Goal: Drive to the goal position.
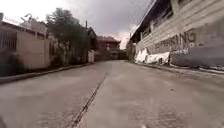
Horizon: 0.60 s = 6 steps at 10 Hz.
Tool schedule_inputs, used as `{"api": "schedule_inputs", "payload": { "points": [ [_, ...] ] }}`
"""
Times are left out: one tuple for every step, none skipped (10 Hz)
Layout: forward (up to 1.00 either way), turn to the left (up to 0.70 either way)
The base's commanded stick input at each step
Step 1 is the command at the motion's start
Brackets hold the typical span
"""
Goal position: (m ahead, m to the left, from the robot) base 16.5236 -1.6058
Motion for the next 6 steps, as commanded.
{"api": "schedule_inputs", "payload": {
  "points": [
    [1.00,0.00],
    [1.00,0.00],
    [1.00,0.00],
    [1.00,0.00],
    [1.00,0.00],
    [1.00,0.00]
  ]
}}
